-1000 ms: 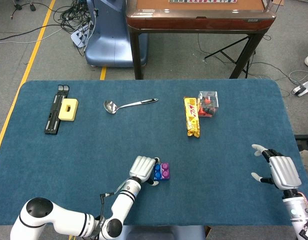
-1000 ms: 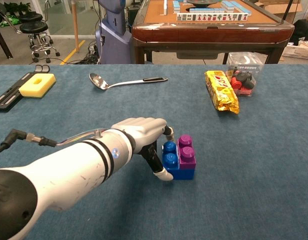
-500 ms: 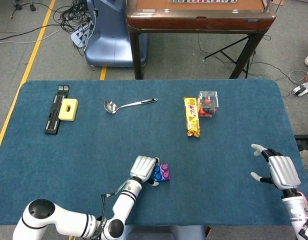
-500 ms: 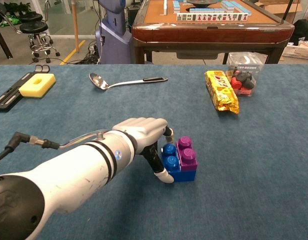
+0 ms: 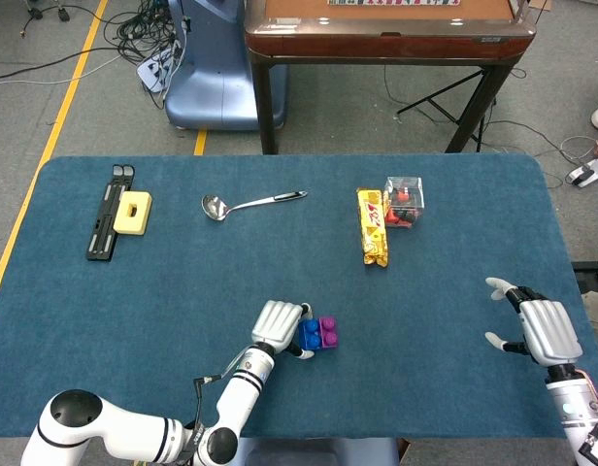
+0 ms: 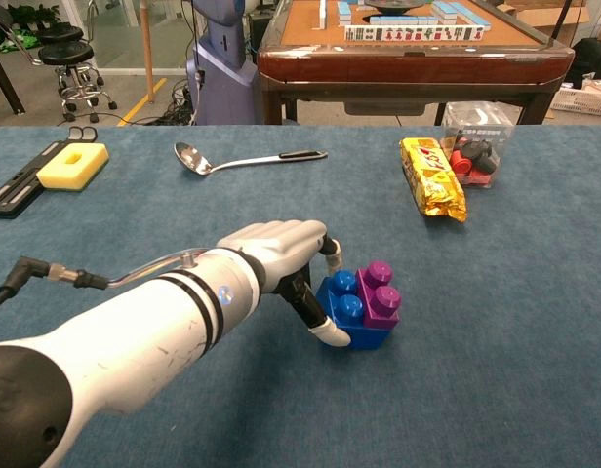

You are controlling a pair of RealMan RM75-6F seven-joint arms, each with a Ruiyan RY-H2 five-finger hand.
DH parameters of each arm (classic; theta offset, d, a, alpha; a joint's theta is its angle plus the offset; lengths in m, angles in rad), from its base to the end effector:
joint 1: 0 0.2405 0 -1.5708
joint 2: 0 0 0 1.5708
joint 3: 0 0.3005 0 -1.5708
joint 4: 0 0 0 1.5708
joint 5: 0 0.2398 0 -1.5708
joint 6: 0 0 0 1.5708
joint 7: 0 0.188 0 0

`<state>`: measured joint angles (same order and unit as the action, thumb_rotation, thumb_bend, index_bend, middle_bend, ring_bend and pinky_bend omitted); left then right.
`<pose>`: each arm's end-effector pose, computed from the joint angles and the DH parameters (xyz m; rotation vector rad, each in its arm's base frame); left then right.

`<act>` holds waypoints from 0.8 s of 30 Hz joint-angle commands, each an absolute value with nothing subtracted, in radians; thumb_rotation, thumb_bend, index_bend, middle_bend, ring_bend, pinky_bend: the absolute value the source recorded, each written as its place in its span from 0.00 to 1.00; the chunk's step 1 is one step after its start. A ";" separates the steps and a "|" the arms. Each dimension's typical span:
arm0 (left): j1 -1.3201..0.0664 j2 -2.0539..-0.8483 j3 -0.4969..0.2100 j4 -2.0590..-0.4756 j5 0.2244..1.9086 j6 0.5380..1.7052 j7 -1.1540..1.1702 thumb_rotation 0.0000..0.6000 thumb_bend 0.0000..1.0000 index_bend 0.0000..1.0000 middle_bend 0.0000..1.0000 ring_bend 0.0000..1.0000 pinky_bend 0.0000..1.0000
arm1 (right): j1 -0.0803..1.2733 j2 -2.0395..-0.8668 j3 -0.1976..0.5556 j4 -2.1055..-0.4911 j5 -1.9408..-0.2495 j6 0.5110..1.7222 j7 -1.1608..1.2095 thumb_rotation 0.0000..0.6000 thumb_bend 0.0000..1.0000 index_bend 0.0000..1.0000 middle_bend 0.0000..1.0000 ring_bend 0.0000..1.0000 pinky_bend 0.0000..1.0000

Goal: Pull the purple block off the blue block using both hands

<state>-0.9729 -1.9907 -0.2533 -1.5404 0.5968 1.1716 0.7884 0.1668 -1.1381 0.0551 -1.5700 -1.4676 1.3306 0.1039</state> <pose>-0.0283 0.3462 -0.1946 -1.9058 -1.1748 -0.8312 -0.3667 -0.2615 0.1257 1.4476 -1.0437 0.9156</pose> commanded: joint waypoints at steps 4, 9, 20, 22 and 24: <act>-0.945 -1.995 -0.243 -1.530 0.666 1.170 0.726 0.81 0.11 0.57 1.00 1.00 1.00 | 0.172 -1.135 0.058 -1.580 -1.468 1.328 0.095 1.00 0.00 0.24 0.37 0.32 0.46; -0.922 -1.996 -0.237 -1.521 0.725 1.169 0.672 0.81 0.18 0.60 1.00 1.00 1.00 | 0.175 -1.136 0.059 -1.584 -1.467 1.325 0.090 1.00 0.00 0.24 0.37 0.32 0.46; -0.876 -1.985 -0.229 -1.527 0.826 1.181 0.601 0.80 0.26 0.64 1.00 1.00 1.00 | 0.183 -1.127 0.068 -1.602 -1.466 1.326 0.094 1.00 0.00 0.24 0.37 0.32 0.46; -0.870 -1.973 -0.233 -1.546 0.827 1.184 0.607 0.80 0.27 0.64 1.00 1.00 1.00 | 0.191 -1.116 0.078 -1.622 -1.467 1.326 0.094 1.00 0.00 0.24 0.37 0.32 0.46; -0.865 -1.959 -0.241 -1.569 0.823 1.188 0.614 0.80 0.27 0.64 1.00 1.00 1.00 | 0.203 -1.102 0.091 -1.652 -1.471 1.327 0.086 1.00 0.00 0.24 0.38 0.32 0.51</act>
<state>-0.8699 -1.9697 -0.2348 -1.5540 0.8252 1.1840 0.6080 0.1940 -1.1128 0.0808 -1.6346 -1.4684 1.3264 0.0904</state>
